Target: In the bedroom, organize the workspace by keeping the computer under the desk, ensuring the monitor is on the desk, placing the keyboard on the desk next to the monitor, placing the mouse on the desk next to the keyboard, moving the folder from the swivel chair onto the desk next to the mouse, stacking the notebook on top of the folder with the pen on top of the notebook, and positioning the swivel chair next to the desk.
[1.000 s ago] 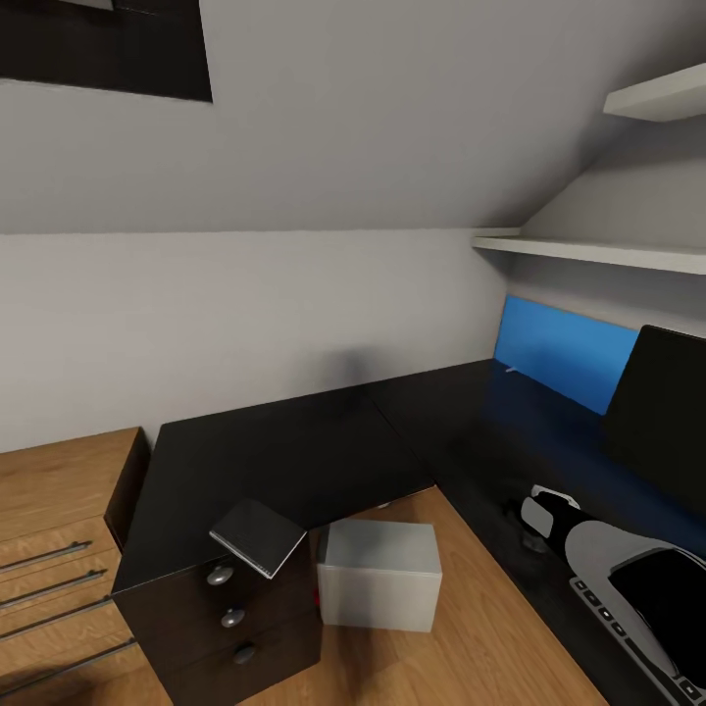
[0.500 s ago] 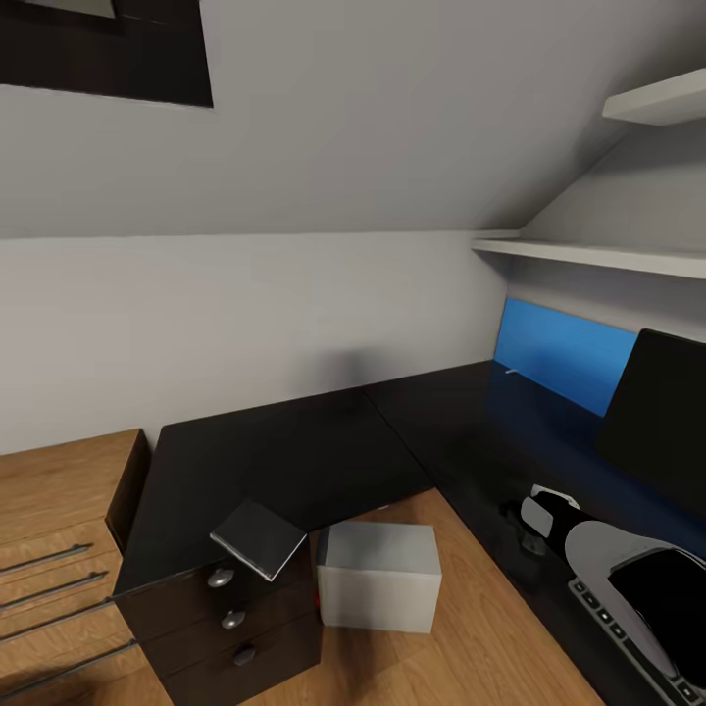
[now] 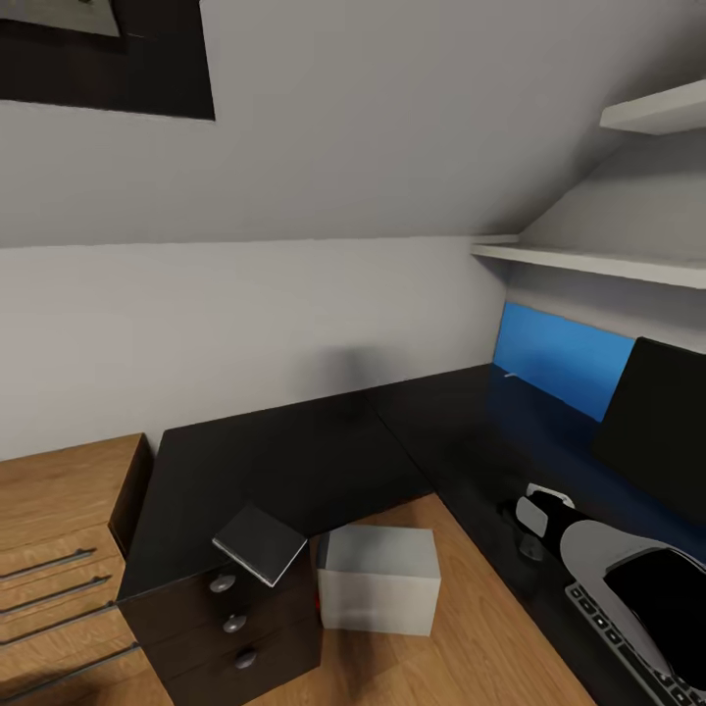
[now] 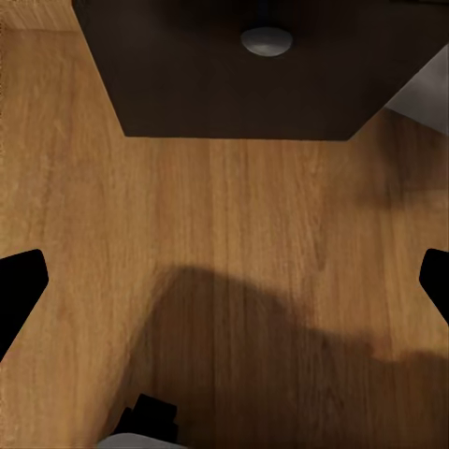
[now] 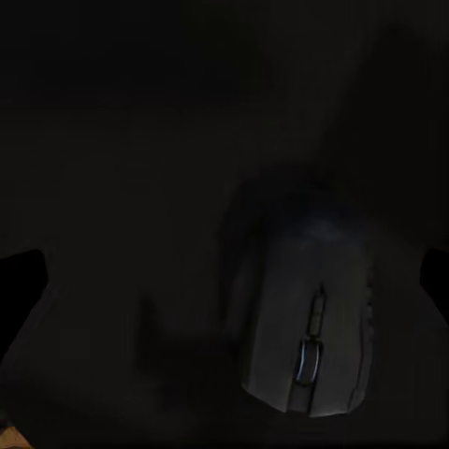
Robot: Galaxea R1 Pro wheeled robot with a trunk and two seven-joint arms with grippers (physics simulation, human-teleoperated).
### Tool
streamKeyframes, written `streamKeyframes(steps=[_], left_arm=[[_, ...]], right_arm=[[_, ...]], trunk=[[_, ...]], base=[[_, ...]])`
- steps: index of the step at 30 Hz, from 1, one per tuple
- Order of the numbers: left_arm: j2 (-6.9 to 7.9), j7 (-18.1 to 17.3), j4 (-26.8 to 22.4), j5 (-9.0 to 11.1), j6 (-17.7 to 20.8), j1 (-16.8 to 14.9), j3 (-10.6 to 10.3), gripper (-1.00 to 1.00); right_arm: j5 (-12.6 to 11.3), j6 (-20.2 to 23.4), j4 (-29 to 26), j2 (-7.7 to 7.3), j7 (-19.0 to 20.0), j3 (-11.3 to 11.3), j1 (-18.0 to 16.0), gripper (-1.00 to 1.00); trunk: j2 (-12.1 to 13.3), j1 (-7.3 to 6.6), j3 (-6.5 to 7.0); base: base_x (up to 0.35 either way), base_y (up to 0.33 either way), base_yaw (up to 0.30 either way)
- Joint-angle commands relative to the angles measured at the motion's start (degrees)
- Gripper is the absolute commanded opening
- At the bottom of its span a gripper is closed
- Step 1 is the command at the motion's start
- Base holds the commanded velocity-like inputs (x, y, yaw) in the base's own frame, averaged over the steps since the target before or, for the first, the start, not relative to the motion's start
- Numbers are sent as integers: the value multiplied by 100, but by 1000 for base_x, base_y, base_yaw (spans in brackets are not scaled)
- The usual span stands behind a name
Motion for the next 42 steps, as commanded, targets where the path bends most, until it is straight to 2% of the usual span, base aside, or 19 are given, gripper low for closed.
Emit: streamKeyframes(steps=[1,7,17,21,25,26,27,31,35,42], left_arm=[[-3,-11,3,14,-16,-4,22,100],[-6,-11,3,14,-16,-4,22,100],[-7,-18,3,14,-16,-4,18,100],[-7,-19,3,14,-16,-4,15,100],[-5,-25,3,14,-16,-4,17,100],[-3,-25,3,14,-16,-4,18,100],[-1,-27,3,14,-16,-4,19,100],[-2,-28,3,14,-16,-4,21,100],[-5,-28,3,14,-16,-4,16,100],[-15,-28,10,14,-16,-4,13,100]], right_arm=[[-36,26,-1,13,-15,51,-5,100],[-28,15,-47,170,-49,49,-5,100],[-18,-72,-73,350,-82,46,-5,100],[37,-87,-62,495,-78,46,-5,100],[295,-110,-46,661,-81,52,-5,100],[388,-126,-42,698,-81,52,-5,100],[587,-174,-34,763,-81,53,-4,100],[904,-305,-20,882,-82,54,22,100],[1054,-424,-18,989,-82,55,101,100],[1150,-703,-14,1142,-75,58,267,100]], trunk=[[37,-23,12],[278,-154,120],[278,-154,120],[278,-154,120],[278,-154,120],[278,-154,120],[278,-154,120],[278,-154,117],[278,-154,111],[278,-154,95]], base=[[0,0,30],[0,0,137],[0,0,237],[0,0,255],[0,0,257],[0,0,258],[0,0,258],[0,0,258],[0,0,259],[0,0,259]])
